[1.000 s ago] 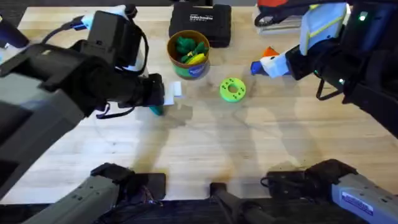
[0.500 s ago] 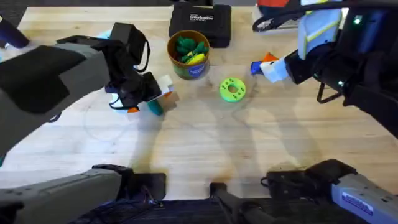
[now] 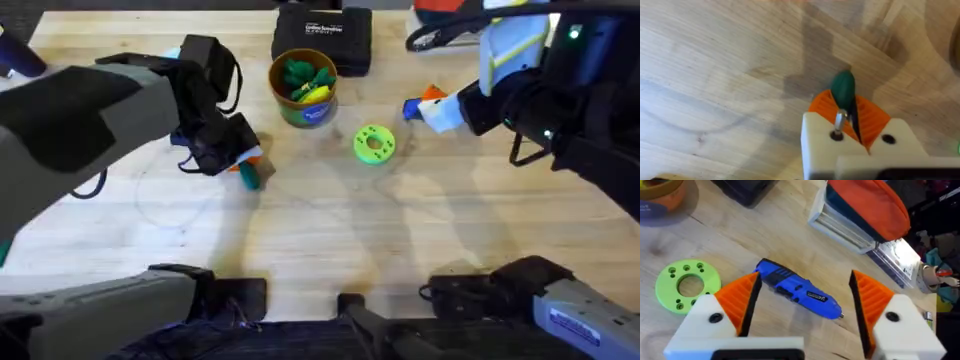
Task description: Pick up the gripper from the table and insert it into the empty holder that is missing its gripper. Then pick up a screw, insert it into the mounting hole, and use the screwdriver to tighten it. Finally, clean up the table by picking up the vegetable and placing it into the bucket.
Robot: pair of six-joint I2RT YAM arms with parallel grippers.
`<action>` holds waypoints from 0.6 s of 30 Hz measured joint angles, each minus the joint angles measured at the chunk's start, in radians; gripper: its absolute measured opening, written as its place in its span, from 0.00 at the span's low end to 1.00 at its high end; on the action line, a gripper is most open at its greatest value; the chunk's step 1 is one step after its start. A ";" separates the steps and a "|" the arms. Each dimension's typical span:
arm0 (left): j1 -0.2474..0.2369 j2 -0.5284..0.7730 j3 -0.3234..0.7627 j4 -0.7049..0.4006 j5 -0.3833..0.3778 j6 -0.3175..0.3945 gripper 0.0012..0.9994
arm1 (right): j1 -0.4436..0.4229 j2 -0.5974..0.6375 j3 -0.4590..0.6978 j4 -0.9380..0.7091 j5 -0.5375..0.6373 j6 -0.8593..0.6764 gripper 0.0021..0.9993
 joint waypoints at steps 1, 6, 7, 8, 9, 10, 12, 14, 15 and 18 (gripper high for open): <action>0.000 0.000 0.001 -0.006 0.001 0.000 0.02 | 0.000 0.000 0.000 0.000 0.000 0.000 0.99; 0.000 0.000 0.040 -0.079 0.041 -0.001 0.02 | 0.000 0.000 0.000 0.000 0.000 0.000 0.99; 0.000 0.000 0.067 -0.101 0.056 0.000 0.02 | 0.000 0.000 0.000 0.000 0.000 0.000 0.99; 0.000 0.000 0.098 -0.122 0.067 -0.001 0.02 | 0.000 0.000 0.000 0.000 0.000 0.000 0.99; 0.000 0.000 0.131 -0.138 0.078 -0.001 0.02 | 0.000 0.000 0.000 0.000 0.000 0.000 0.99; 0.000 0.000 0.164 -0.149 0.087 -0.001 0.02 | 0.000 0.000 0.000 0.000 0.000 0.000 0.99; 0.000 0.000 0.231 -0.162 0.099 -0.001 0.02 | 0.000 0.000 0.000 0.000 0.000 0.000 0.99; 0.000 0.000 0.284 -0.156 0.110 -0.001 0.02 | 0.000 0.000 0.000 0.000 0.000 0.000 0.99; 0.000 0.000 0.302 -0.145 0.116 -0.001 0.02 | 0.000 0.000 0.000 0.000 0.000 0.000 0.99; 0.000 0.000 0.335 -0.054 0.151 -0.003 0.02 | 0.000 0.000 0.000 0.000 0.000 0.000 0.99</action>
